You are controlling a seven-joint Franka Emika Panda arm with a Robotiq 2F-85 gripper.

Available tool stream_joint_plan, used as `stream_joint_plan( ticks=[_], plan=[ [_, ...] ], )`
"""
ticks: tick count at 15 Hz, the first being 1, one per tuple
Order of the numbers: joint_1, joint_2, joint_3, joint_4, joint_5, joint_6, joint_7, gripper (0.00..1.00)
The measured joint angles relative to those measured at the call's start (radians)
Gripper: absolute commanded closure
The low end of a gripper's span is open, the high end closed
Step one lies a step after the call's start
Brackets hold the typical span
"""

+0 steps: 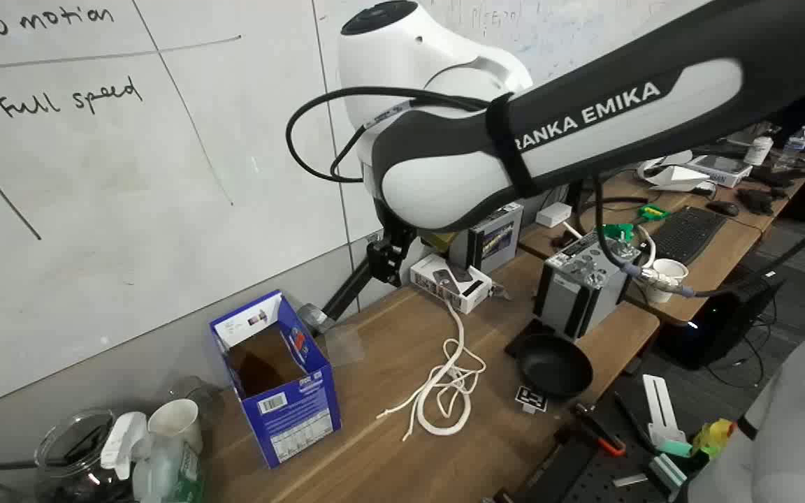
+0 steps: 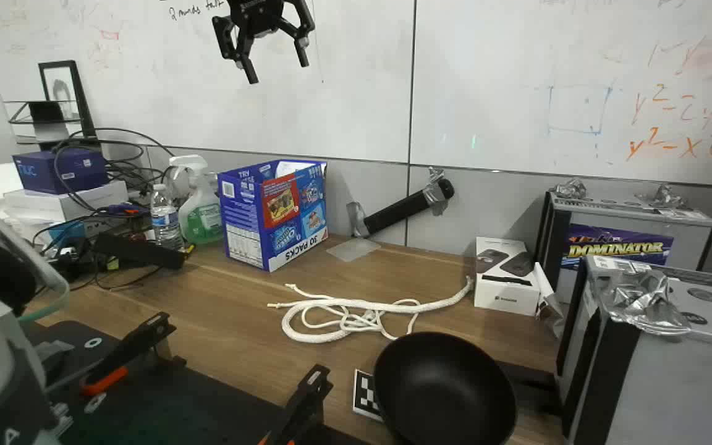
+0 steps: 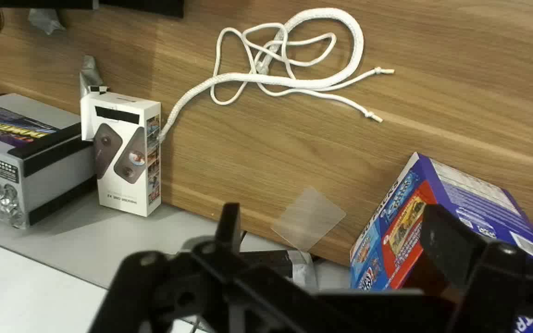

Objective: Pick up the ropes and put them into the blue box.

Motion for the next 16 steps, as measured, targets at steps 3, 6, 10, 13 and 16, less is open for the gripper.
stream_joint_plan(
  ticks=[3, 6, 10, 13, 16],
  plan=[
    [0.0, -0.004, 0.0, 0.011, 0.0, 0.0, 0.0, 0.0],
    [0.0, -0.004, 0.0, 0.013, 0.0, 0.0, 0.0, 0.0],
    [0.006, 0.004, -0.01, -0.008, -0.005, -0.001, 0.068, 0.0],
    [-0.003, 0.007, -0.01, -0.072, -0.027, 0.013, 0.249, 0.0],
    [-0.019, 0.01, -0.013, -0.17, -0.029, 0.071, 0.418, 0.0]
  ],
)
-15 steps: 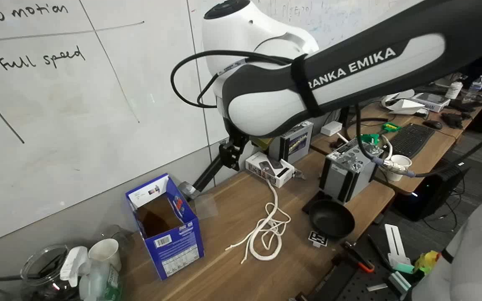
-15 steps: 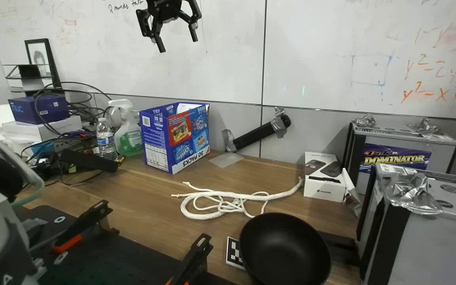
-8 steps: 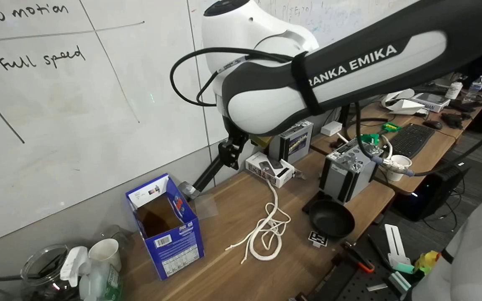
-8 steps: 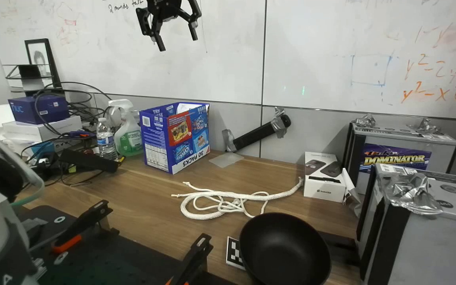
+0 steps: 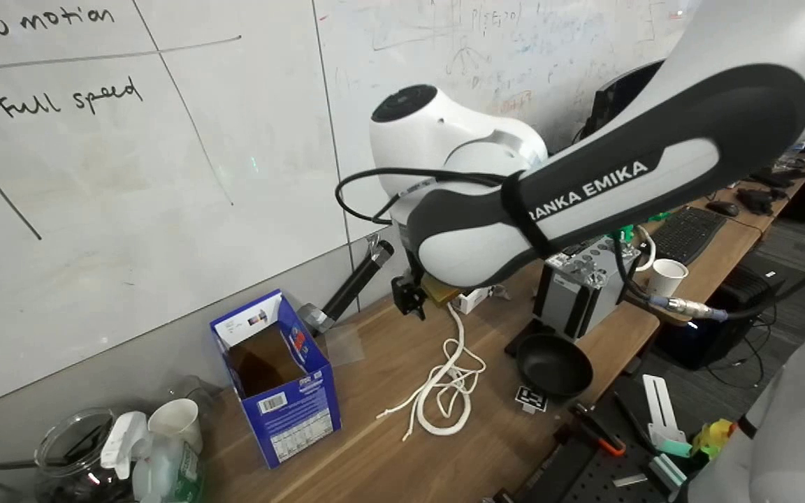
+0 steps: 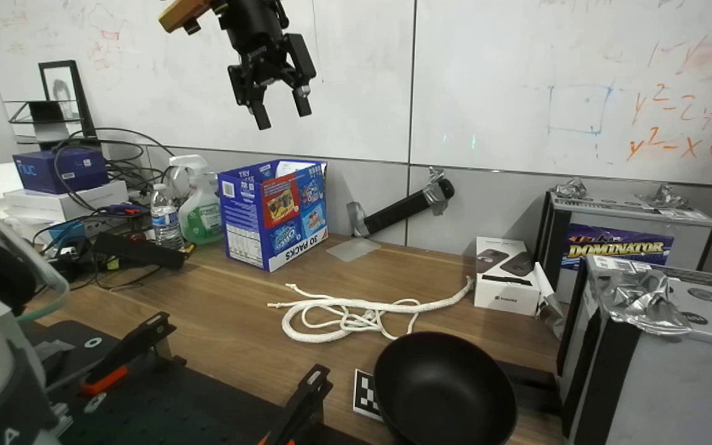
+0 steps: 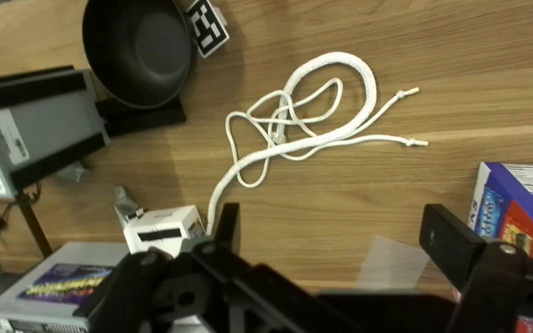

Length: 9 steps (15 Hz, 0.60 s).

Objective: Pick up the ropes and put them into the blue box.

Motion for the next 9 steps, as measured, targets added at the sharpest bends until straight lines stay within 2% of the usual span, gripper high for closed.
stream_joint_plan(
  ticks=[5, 9],
  plan=[
    [-0.052, 0.067, -0.007, -0.148, -0.016, 0.17, 0.281, 0.0],
    [-0.1, 0.19, -0.054, -0.199, -0.072, 0.329, 0.49, 0.0]
  ],
)
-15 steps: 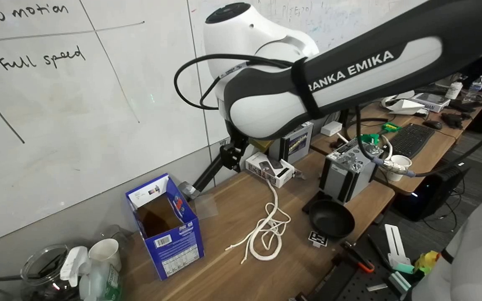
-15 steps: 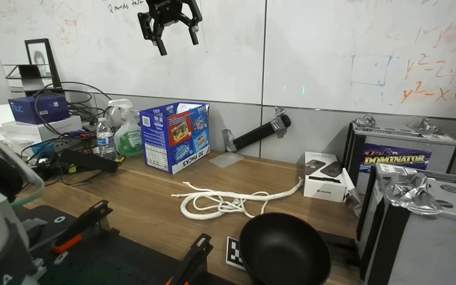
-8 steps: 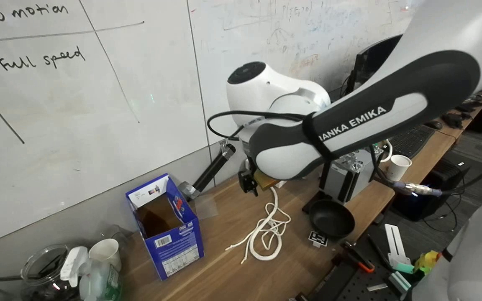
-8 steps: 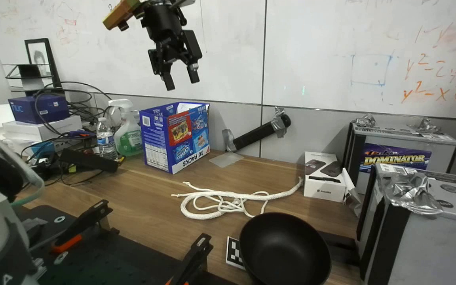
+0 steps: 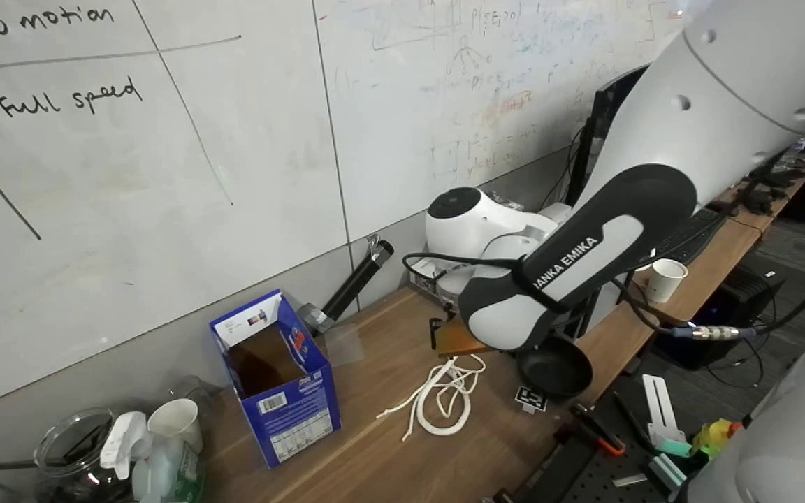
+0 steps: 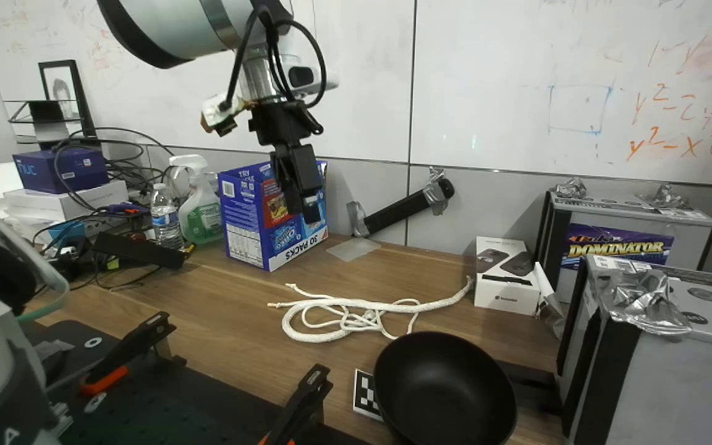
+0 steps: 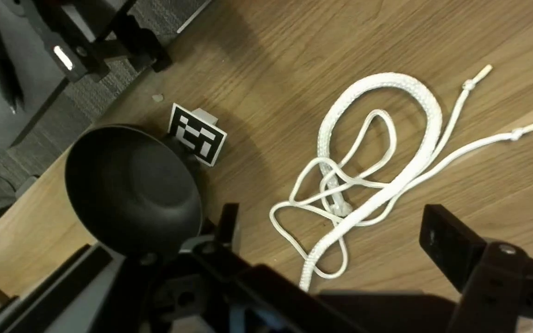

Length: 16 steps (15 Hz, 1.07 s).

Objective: Pick up the ropes and put them into the blue box.

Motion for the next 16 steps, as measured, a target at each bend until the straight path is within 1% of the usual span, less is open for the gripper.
stream_joint_plan(
  ticks=[3, 5, 7, 9, 12, 14, 16],
  plan=[
    [-0.02, 0.121, -0.077, 0.005, -0.047, 0.113, 0.137, 0.0],
    [-0.018, 0.215, -0.14, 0.026, -0.056, 0.196, 0.211, 0.0],
    [-0.001, 0.321, -0.206, 0.074, -0.053, 0.275, 0.277, 0.0],
    [0.044, 0.428, -0.28, 0.134, -0.038, 0.356, 0.346, 0.0],
    [0.153, 0.581, -0.385, 0.221, 0.053, 0.467, 0.412, 0.0],
    [0.226, 0.667, -0.428, 0.271, 0.136, 0.502, 0.414, 0.0],
    [0.279, 0.73, -0.442, 0.305, 0.206, 0.508, 0.41, 0.0]
  ],
)
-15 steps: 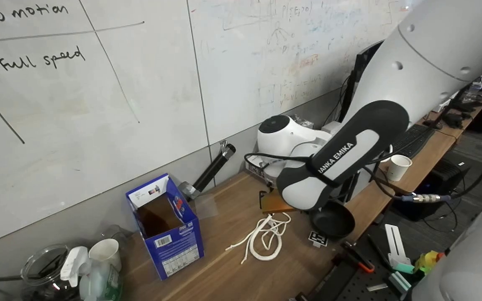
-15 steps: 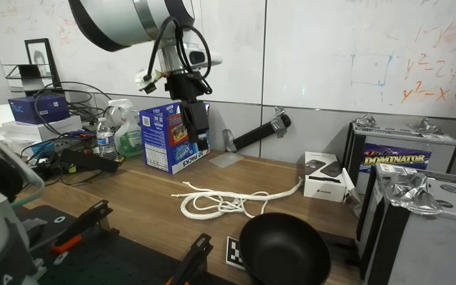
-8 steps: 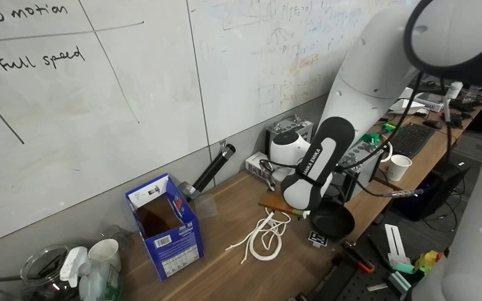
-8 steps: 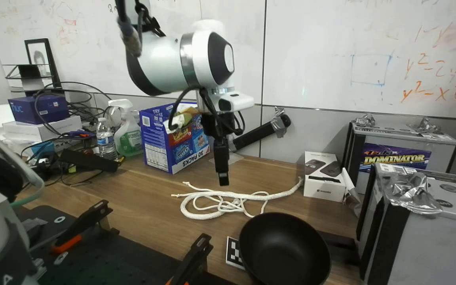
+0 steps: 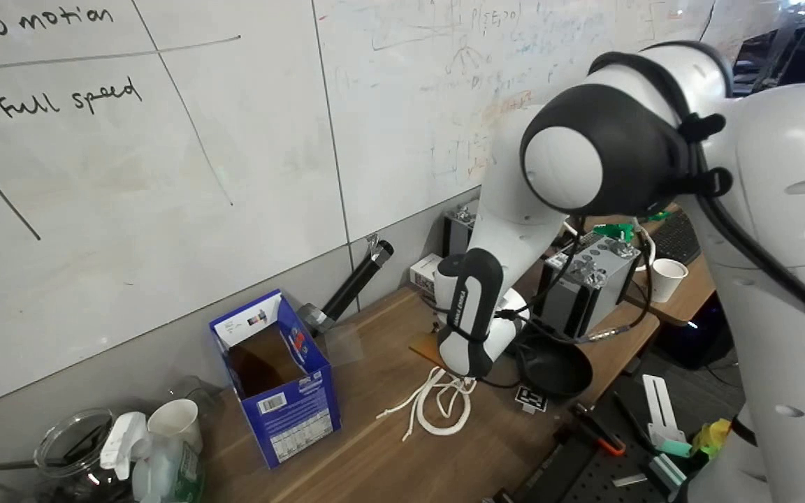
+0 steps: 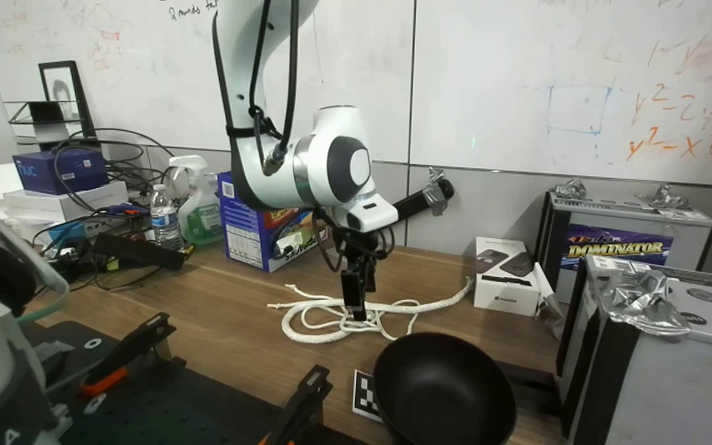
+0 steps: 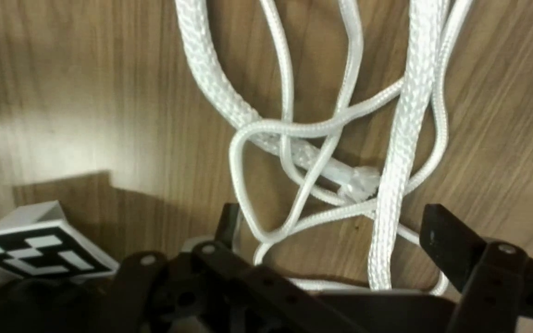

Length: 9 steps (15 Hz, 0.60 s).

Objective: Pick up the ropes and put them into the blue box.

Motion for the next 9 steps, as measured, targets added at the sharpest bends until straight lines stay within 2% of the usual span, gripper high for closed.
stream_joint_plan(
  ticks=[4, 9],
  plan=[
    [0.057, 0.054, 0.005, 0.031, 0.079, 0.0, -0.038, 0.0],
    [0.076, 0.07, 0.004, 0.032, 0.117, 0.0, -0.097, 0.0]
  ],
)
